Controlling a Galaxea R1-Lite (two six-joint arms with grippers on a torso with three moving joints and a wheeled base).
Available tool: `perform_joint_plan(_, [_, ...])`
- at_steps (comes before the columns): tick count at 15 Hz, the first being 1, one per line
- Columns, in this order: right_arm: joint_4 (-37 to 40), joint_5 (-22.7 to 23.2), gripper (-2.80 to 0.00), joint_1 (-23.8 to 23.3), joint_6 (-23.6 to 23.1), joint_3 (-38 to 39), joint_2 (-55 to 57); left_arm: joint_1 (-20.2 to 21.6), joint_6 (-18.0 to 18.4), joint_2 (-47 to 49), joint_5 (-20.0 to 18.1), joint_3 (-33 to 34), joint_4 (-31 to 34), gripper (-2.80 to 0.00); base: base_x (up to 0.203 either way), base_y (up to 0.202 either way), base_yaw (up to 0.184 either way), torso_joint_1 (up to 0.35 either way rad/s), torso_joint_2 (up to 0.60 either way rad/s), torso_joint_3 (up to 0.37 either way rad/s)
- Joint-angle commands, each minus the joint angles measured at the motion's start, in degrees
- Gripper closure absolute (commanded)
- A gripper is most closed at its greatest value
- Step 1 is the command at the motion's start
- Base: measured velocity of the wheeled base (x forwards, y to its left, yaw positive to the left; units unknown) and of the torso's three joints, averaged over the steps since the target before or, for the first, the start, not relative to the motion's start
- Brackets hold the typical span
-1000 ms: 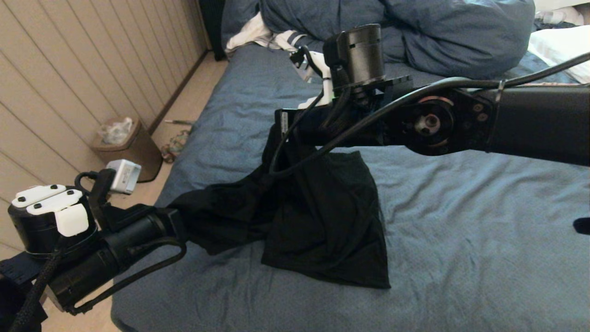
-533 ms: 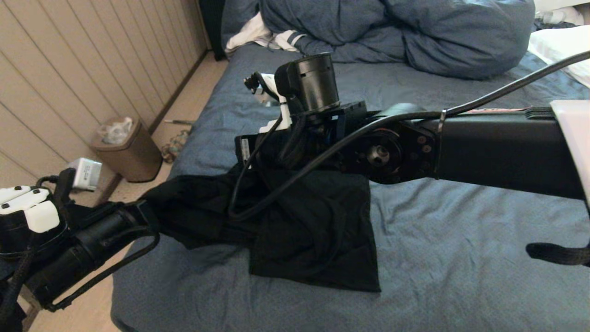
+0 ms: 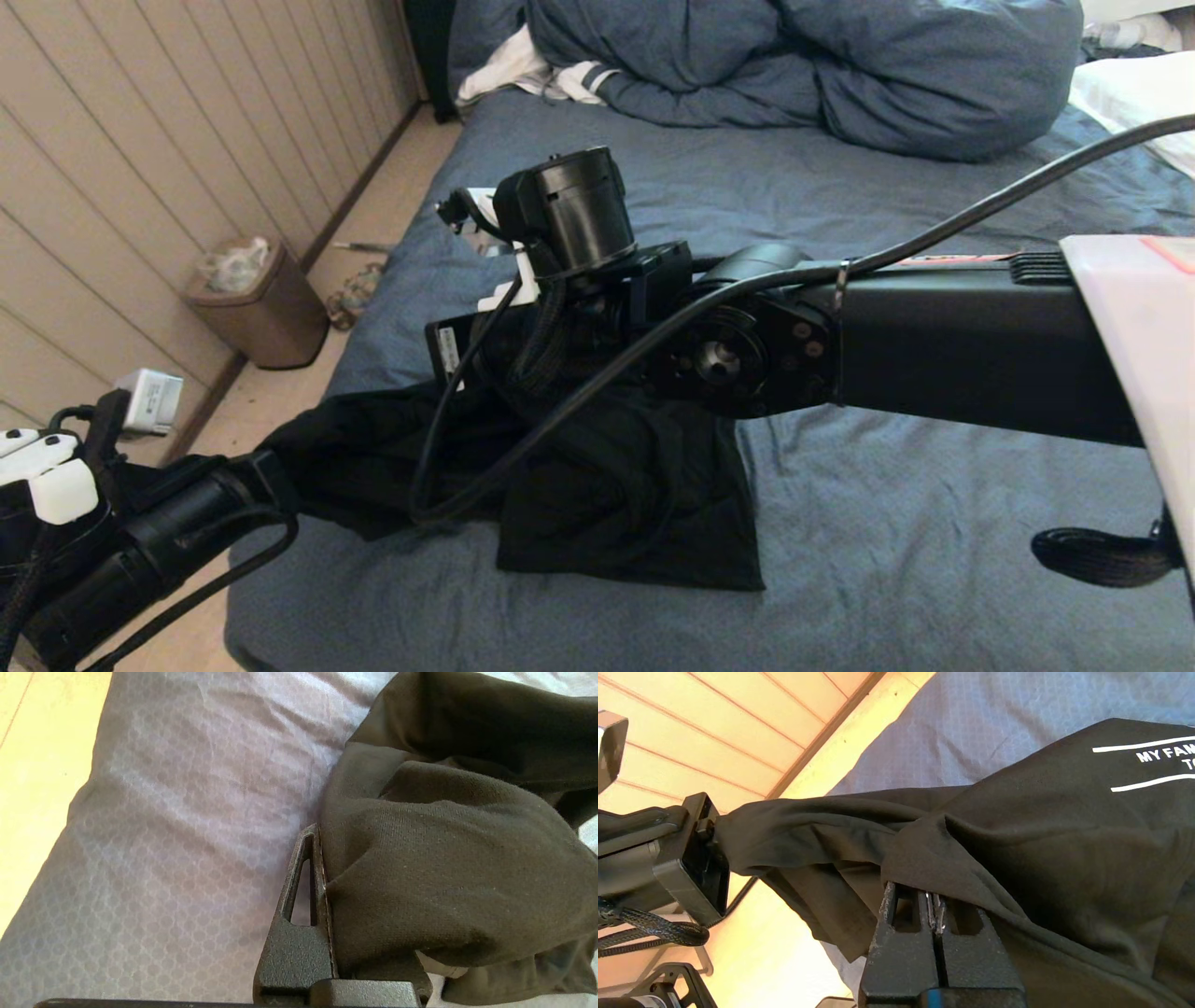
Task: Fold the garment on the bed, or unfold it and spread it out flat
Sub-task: Unford the black T-shirt
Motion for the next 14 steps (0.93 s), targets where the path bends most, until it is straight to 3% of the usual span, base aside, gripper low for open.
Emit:
perform_joint_plan(1, [0.0, 0.0, 0.0, 0.1, -0.1, 0.1, 0.2, 0.0, -0.1, 0.4, -0.1, 0.4, -0.4, 0.0, 0.0, 0.0, 0.0, 0.0, 0.0, 0.0])
perform_joint_plan(2, [0.0, 0.0, 0.0, 0.1, -0.6, 0.3, 0.3, 0.0, -0.1, 0.4, -0.1, 0.4, -0.4, 0.0, 0.0, 0.0, 0.0, 0.0, 0.0, 0.0])
perform_joint_plan(3, [-0.1, 0.0, 0.0, 0.1, -0.6, 0.3, 0.3, 0.0, -0.1, 0.4, -0.1, 0.6, -0.4, -2.8, 0.0, 0.0, 0.0, 0.0, 0.0, 0.0])
perform_joint_plan(14, [0.1, 0.0, 0.0, -0.4, -0.6, 0.5, 0.5, 0.6, -0.1, -3.8, -0.8, 10.8, -3.4, -2.8, 0.0, 0.0, 0.0, 0.0, 0.0, 0.0])
